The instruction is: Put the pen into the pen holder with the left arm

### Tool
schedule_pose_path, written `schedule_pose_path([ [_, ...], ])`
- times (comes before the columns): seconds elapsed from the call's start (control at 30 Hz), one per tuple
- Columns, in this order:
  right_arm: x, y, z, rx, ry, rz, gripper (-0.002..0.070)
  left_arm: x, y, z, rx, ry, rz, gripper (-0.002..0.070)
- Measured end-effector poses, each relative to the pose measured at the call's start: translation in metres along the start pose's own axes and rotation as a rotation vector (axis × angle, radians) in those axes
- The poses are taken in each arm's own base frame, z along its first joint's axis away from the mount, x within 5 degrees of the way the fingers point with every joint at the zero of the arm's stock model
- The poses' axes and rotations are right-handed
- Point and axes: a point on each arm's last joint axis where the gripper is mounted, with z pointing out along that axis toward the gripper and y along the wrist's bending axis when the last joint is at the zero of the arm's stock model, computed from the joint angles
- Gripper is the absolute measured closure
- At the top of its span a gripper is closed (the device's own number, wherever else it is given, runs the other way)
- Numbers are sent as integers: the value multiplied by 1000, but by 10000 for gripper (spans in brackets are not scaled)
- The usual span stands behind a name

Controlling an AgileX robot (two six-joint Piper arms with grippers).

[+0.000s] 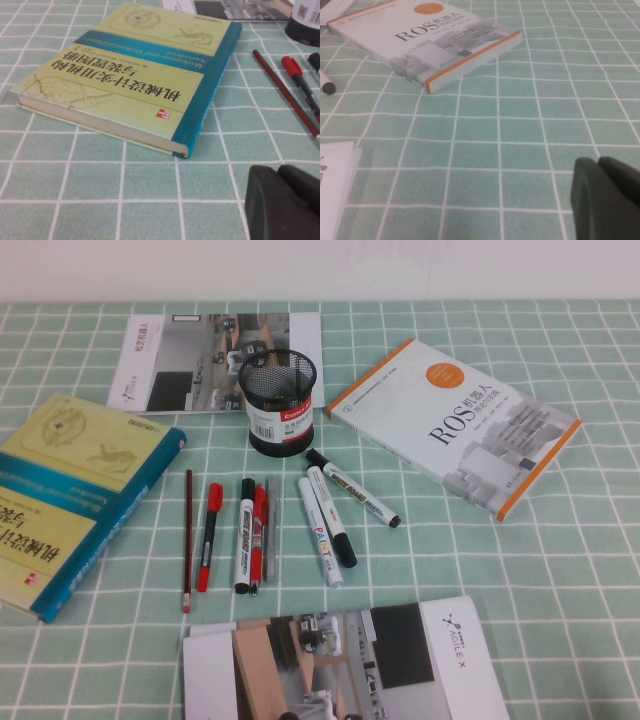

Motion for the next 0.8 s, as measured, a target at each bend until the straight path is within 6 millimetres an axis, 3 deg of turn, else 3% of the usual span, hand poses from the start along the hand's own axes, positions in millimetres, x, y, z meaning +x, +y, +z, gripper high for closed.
schedule_pose_path([
  [0.27,0,0,0,0,0,0,696,-2,-1,0,8,-18,-29,675],
  [0.53,0,0,0,0,0,0,696,-19,-4,-2,87,-213,-376,675],
  [0.67,0,0,0,0,0,0,696,-25,-3,-3,90,-280,-418,675],
  [0.8,0,0,0,0,0,0,696,-22,-4,-2,95,-238,-426,675],
])
